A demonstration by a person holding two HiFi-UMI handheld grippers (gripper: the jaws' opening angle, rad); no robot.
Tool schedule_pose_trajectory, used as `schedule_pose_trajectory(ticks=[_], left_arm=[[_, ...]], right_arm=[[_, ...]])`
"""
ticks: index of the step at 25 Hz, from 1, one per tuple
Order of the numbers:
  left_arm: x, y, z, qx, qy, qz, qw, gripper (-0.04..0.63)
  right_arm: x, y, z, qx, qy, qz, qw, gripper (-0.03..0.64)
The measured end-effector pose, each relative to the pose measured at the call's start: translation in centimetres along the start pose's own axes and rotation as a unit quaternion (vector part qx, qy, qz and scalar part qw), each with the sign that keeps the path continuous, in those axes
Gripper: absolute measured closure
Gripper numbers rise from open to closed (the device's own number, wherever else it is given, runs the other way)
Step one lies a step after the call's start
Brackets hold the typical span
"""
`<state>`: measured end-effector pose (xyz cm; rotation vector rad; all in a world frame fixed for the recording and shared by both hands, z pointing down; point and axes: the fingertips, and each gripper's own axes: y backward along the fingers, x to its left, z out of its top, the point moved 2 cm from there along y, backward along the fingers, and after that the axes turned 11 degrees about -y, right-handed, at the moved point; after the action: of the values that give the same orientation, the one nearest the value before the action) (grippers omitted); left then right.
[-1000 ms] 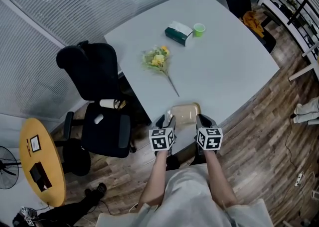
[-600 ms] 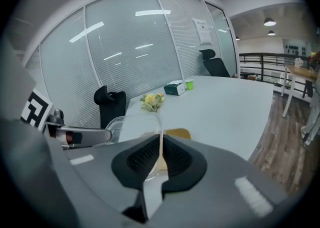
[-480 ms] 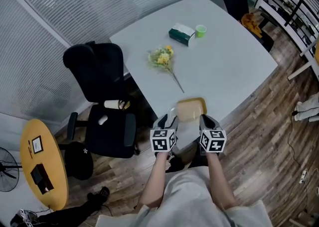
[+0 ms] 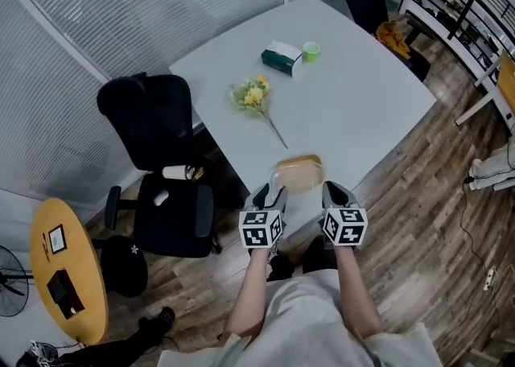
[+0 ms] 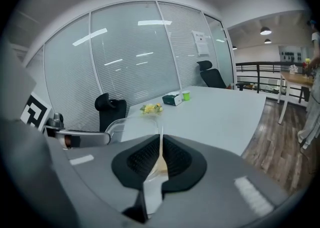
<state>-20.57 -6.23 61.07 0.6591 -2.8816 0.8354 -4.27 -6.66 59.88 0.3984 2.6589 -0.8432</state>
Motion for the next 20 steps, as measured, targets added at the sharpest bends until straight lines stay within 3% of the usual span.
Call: schedule_pose_trajectory(ticks=[20], left_arm=[[-4.1, 2.8, 3.1, -0.029, -0.004, 0.077, 0.9966, 0.396]], right_arm=[[-1.0, 3.0, 2.9, -0.005, 0.004, 0.078, 0.997, 0.601]])
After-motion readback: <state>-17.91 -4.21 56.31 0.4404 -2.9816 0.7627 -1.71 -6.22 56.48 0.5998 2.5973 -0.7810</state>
